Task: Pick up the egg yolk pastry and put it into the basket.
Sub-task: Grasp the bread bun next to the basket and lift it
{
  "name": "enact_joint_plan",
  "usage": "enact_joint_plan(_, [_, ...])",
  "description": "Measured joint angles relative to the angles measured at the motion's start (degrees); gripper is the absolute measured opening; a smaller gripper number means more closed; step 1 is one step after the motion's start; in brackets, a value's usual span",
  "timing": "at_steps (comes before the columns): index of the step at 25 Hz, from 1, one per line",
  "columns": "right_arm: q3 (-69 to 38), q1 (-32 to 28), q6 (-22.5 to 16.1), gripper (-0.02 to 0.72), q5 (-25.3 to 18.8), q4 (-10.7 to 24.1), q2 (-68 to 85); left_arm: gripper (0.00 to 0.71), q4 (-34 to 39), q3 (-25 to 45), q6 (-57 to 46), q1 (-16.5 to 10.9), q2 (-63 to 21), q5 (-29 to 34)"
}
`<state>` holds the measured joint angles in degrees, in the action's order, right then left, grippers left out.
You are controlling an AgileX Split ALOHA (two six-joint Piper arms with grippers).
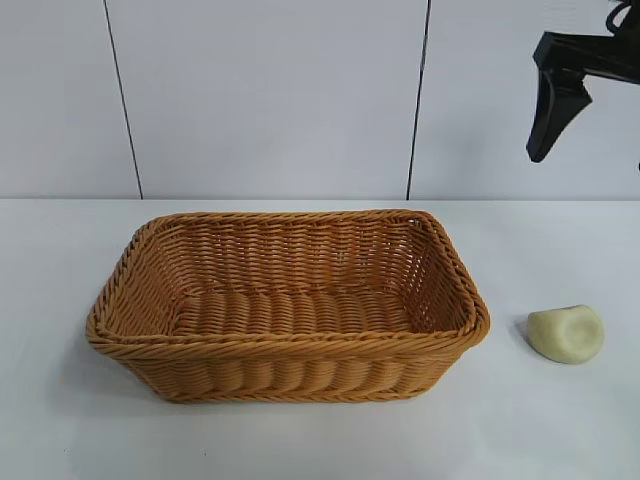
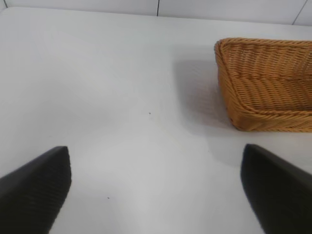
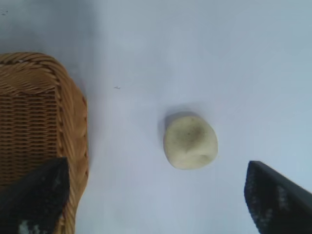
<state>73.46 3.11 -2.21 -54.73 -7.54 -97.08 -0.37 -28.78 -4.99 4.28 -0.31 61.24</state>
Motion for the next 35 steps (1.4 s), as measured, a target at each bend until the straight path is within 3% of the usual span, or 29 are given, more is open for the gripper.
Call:
enact_joint_plan(10, [-0.3, -0.1, 0.0, 0.695, -0.6, 1.8, -12.7, 0.678, -0.2, 0.0, 0.0, 0.0, 0.0, 0.0])
enact_joint_plan(22, [-0.4, -0.1, 0.0, 0.685, 5.7, 1.9, -21.4, 0.678, -0.2, 0.0, 0.0, 0.0, 0.0, 0.0])
enact_joint_plan(24, [-0.4, -0.1, 0.0, 0.610, 6.1, 1.9, -21.4, 0.678, -0.2, 0.0, 0.0, 0.0, 0.0, 0.0])
enact_joint_plan(31, [-0.4, -0.1, 0.0, 0.216, 6.1, 1.9, -21.4, 0.678, -0.2, 0.0, 0.0, 0.0, 0.0, 0.0])
enact_joint_plan(35, [-0.4, -0.1, 0.0, 0.158, 4.7, 1.9, -21.4, 0.678, -0.2, 0.0, 0.0, 0.0, 0.0, 0.0])
